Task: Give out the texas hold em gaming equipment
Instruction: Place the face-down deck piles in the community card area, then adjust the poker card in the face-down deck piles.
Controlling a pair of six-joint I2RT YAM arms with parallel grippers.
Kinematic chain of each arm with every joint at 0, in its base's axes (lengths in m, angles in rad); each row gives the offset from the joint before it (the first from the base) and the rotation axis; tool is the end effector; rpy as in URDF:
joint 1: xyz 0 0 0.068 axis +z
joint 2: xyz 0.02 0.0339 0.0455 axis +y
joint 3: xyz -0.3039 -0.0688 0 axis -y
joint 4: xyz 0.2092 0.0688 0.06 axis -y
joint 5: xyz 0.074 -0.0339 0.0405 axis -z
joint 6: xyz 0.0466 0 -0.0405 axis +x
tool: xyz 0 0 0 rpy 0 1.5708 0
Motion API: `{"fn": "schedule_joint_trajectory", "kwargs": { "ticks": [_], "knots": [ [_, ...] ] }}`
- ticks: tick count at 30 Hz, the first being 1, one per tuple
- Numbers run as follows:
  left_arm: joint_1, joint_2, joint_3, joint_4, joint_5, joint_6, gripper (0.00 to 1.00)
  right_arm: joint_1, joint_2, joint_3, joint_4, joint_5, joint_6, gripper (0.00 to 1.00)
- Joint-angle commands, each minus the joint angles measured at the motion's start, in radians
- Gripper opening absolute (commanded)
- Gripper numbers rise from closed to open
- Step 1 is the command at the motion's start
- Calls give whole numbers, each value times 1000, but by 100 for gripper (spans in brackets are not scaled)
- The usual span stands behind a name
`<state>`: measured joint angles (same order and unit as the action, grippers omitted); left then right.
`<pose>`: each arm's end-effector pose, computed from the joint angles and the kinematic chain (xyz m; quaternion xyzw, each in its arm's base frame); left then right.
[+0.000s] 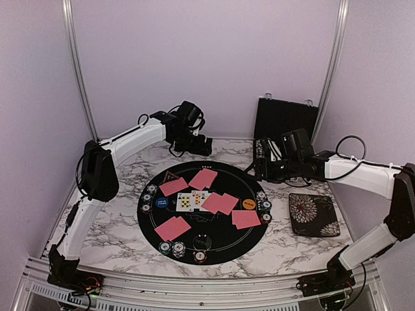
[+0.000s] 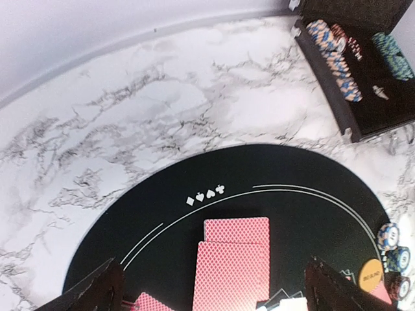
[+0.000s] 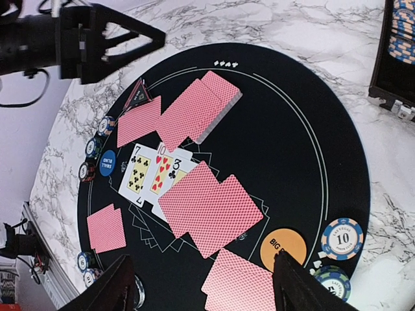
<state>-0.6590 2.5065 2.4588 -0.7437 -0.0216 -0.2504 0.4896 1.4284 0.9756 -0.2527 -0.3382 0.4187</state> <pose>0.4443 -0.3429 0.2580 0.1836 0.9066 -0.1579 0.3457 0.2408 0.1458 0.3003 -0.1022 0.8918 0.3186 0.3044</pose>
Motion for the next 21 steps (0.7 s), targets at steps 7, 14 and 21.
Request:
{"fn": "schedule_joint_trajectory", "kwargs": {
  "ticks": [7,14,21],
  "knots": [
    [14,-382,-371,106,-45,19,99,54,-1,78,-51,175,-20,74],
    [16,-481,-675,129,-73,33,90,59,-21,83,-68,220,-5,73],
    [-25,-458,-783,135,-108,65,70,67,-19,74,-69,225,3,72]
  ]
}}
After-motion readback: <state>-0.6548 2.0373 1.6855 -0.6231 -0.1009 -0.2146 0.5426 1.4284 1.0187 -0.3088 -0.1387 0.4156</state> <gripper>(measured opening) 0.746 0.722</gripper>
